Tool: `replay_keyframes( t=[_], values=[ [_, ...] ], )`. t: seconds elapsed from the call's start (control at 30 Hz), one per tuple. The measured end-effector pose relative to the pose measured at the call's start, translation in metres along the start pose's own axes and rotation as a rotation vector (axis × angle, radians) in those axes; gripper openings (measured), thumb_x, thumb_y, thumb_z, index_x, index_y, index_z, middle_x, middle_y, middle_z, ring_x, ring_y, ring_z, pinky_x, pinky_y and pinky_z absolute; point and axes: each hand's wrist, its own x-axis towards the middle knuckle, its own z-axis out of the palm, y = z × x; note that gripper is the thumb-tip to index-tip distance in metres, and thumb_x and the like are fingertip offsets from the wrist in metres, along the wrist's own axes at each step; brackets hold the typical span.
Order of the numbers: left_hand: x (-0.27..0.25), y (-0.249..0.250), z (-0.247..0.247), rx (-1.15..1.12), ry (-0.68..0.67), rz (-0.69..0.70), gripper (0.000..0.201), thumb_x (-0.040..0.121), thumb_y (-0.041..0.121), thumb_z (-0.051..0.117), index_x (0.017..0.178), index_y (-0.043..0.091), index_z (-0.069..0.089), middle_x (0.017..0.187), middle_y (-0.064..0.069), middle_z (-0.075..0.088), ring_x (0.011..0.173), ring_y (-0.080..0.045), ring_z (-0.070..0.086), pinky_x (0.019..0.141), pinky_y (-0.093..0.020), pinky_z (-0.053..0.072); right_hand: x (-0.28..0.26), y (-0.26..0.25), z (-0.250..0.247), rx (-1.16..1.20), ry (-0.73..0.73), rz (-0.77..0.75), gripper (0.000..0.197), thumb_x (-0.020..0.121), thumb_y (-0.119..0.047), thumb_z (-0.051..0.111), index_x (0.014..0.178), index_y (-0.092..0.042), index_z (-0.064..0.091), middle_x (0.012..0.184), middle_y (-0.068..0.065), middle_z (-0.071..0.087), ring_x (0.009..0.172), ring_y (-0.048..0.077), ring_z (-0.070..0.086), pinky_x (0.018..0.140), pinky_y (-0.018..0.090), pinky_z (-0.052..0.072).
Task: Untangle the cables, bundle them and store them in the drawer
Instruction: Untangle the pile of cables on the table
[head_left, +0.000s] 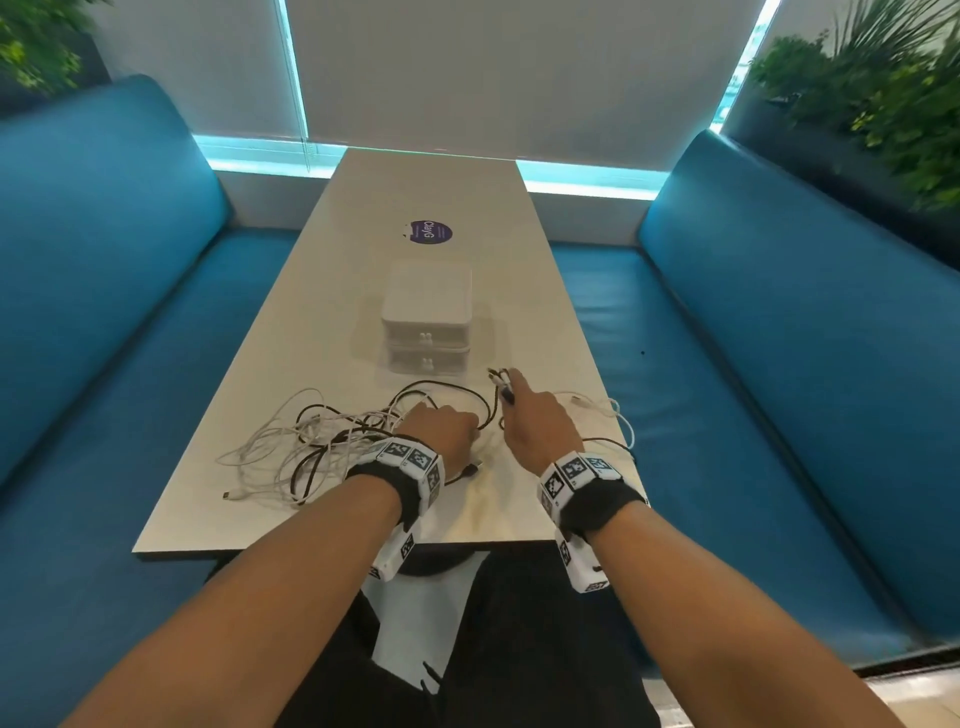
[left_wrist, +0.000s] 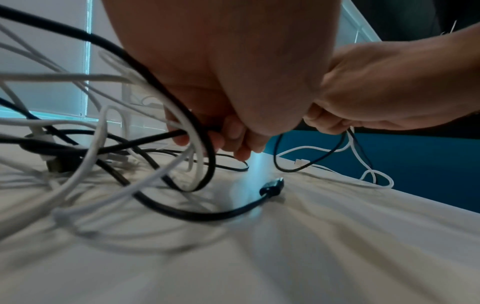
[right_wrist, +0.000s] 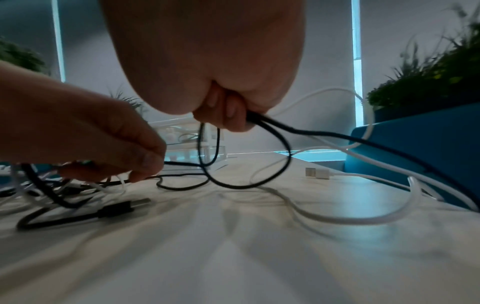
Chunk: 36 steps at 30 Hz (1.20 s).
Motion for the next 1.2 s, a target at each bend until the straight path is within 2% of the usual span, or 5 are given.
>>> replay_keyframes(
  t=[0.2,0.37,0.63,0.87,1.2],
  values=[
    [0.000,-0.003,0.000,-0.074,-0.010,-0.008,0.022,0.101,0.029,0.042,0.107,0.016,0.058,0.101,-0.011,0.068,0.090,-0.031,0.064,0.070,-0.034,0.044,-0.002,0.001,-0.002,0.011,-0.100,-0.128,0.051,0.103,-0.032,0.039,0.152,-0.030,0.027,0.093,0.016,0.065,0.081,0.034,0.062,0.069,0.036,0.046],
    [0.002,-0.002,0.006,-0.043,0.031,0.066,0.021,0.101,0.028,0.045,0.112,0.022,0.061,0.101,-0.005,0.069,0.086,-0.027,0.065,0.070,-0.034,0.044,-0.012,-0.003,-0.007,0.104,-0.180,-0.211,0.024,0.098,-0.020,0.046,0.118,-0.019,0.059,0.096,0.013,0.070,0.086,0.032,0.064,0.069,0.030,0.039],
    [0.002,-0.006,0.012,-0.010,0.162,0.108,0.023,0.103,0.023,0.042,0.112,0.027,0.063,0.103,0.000,0.070,0.092,-0.024,0.066,0.072,-0.034,0.038,-0.006,-0.002,-0.001,0.055,-0.182,-0.167,0.010,0.094,-0.023,0.048,0.087,-0.022,0.055,0.088,0.009,0.069,0.081,0.029,0.061,0.066,0.032,0.038],
    [0.000,-0.011,0.012,-0.077,0.209,0.124,0.024,0.105,0.024,0.042,0.118,0.024,0.062,0.108,-0.005,0.070,0.094,-0.029,0.066,0.077,-0.039,0.049,-0.001,0.002,0.001,-0.066,-0.168,-0.134,0.024,0.098,-0.042,0.047,0.098,-0.023,0.061,0.092,0.008,0.066,0.083,0.030,0.062,0.074,0.041,0.052],
    [-0.002,-0.030,0.009,-0.052,0.026,-0.004,0.012,0.100,0.016,0.045,0.110,0.018,0.051,0.108,-0.005,0.068,0.099,-0.027,0.062,0.088,-0.036,0.034,0.008,0.025,-0.029,-0.424,-0.026,-0.052,0.020,0.100,-0.020,0.039,0.110,-0.019,0.057,0.094,0.008,0.062,0.084,0.032,0.065,0.063,0.033,0.043]
  ],
)
